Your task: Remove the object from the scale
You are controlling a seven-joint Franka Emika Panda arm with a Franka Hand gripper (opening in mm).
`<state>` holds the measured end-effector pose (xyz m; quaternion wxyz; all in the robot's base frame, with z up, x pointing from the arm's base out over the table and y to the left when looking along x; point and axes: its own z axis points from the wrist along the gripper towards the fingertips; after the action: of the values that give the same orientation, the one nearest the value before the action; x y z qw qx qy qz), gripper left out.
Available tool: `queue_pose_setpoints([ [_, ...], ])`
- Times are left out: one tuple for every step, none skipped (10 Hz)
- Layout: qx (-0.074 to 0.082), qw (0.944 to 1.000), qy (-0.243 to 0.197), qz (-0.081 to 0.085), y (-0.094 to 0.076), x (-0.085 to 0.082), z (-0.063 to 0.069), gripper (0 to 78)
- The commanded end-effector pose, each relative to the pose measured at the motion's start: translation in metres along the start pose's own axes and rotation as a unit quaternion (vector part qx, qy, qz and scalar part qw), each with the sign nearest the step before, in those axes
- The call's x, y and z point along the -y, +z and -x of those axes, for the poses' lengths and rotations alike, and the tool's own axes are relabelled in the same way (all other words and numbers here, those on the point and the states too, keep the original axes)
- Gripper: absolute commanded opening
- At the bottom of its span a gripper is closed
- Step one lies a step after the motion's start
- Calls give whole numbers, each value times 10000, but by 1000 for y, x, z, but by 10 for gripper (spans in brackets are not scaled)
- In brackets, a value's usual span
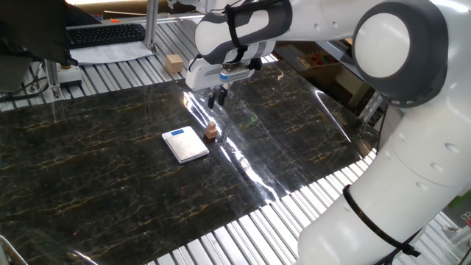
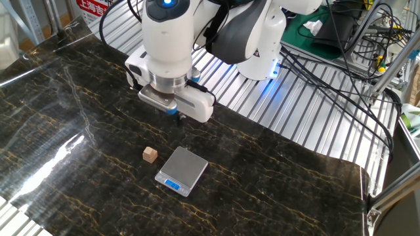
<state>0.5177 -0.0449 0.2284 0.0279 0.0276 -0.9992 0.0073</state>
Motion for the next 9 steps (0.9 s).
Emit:
queue_pose_setpoints([
  [11,10000,35,-2,-1,0,1,13],
  [11,10000,35,-2,-1,0,1,13],
  [11,10000,35,-2,-1,0,1,13],
  [11,10000,35,-2,-1,0,1,13],
  [11,10000,35,-2,-1,0,1,13],
  [11,10000,35,-2,-1,0,1,13],
  [-97,9974,697,-122,-1,0,1,13],
  [-92,9974,707,-121,-2,0,1,13],
  [-88,9973,724,-107,-4,1,0,13],
])
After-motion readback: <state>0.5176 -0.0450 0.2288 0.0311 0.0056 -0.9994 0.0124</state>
